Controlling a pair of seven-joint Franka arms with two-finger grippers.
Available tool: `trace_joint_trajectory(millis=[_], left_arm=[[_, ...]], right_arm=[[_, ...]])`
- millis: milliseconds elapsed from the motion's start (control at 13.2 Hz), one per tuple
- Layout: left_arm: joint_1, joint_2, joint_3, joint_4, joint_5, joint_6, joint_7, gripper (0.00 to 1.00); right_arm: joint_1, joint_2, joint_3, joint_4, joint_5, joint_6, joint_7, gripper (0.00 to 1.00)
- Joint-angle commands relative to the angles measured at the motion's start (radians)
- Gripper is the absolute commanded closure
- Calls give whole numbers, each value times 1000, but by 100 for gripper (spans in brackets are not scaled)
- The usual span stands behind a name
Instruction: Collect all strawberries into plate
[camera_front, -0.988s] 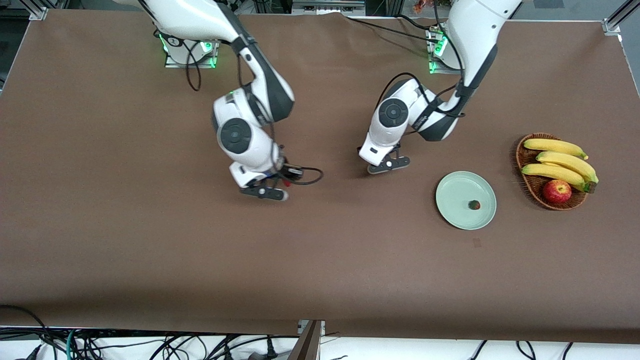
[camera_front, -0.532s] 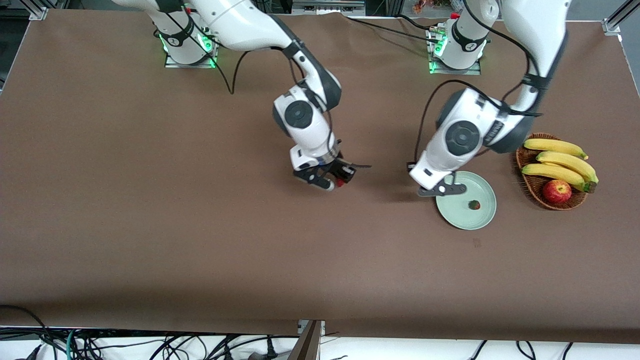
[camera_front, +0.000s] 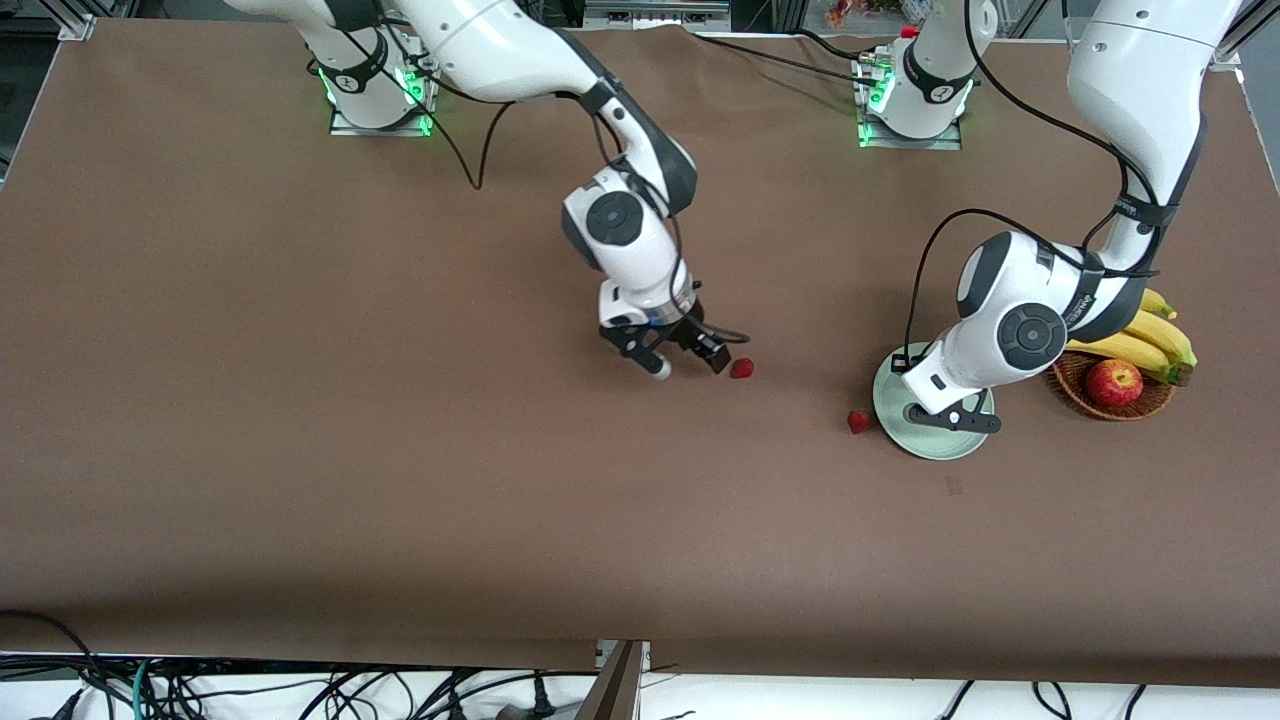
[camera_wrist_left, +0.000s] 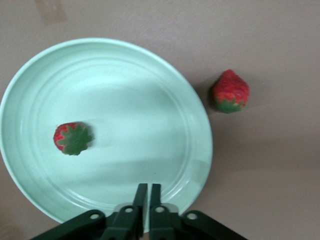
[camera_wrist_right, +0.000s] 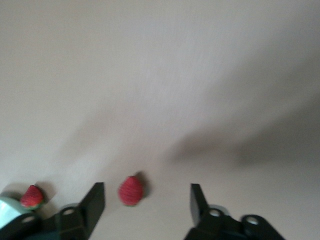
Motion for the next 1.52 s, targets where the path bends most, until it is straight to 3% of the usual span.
trace_joint_trajectory(millis=[0,76,304,608,836,1064,1140,1292,1368,1444], left_arm=[[-10,-37,-23,13,8,-17,1,52],[-12,-39,-46,34,8,-17,6,1],[-79,-9,-63,105,25,-15,111,0],[-96,106,-59,148,113,85,322,0],[-85,165,-59,148,329,185,406,0],[-81,205,-60,145,348,190,400,0],[-81,211,-59,137,350,204,400,5],[-79,213,-59,137,352,213,402,70],[-82,211,-60,137,352,213,402,94],[-82,205,-60,139,352,212,402,100]], right_arm=[[-108,-111,13,-16,-10,-240,-194,4],[-142,-147,11,-18,-13,-323,-309,4],[-170,-220,-114,-24,-15,-584,-607,4],[-170,-286,-257,-38,-16,-741,-862,4],[-170,-357,-300,-56,-25,-807,-910,1],[-170,-441,-306,-59,-91,-879,-931,1],[-170,-466,-308,-59,-106,-907,-942,1],[-170,-503,-317,-58,-120,-936,-956,1],[-170,-512,-320,-56,-120,-945,-968,1],[-181,-521,-319,-56,-122,-953,-983,1]])
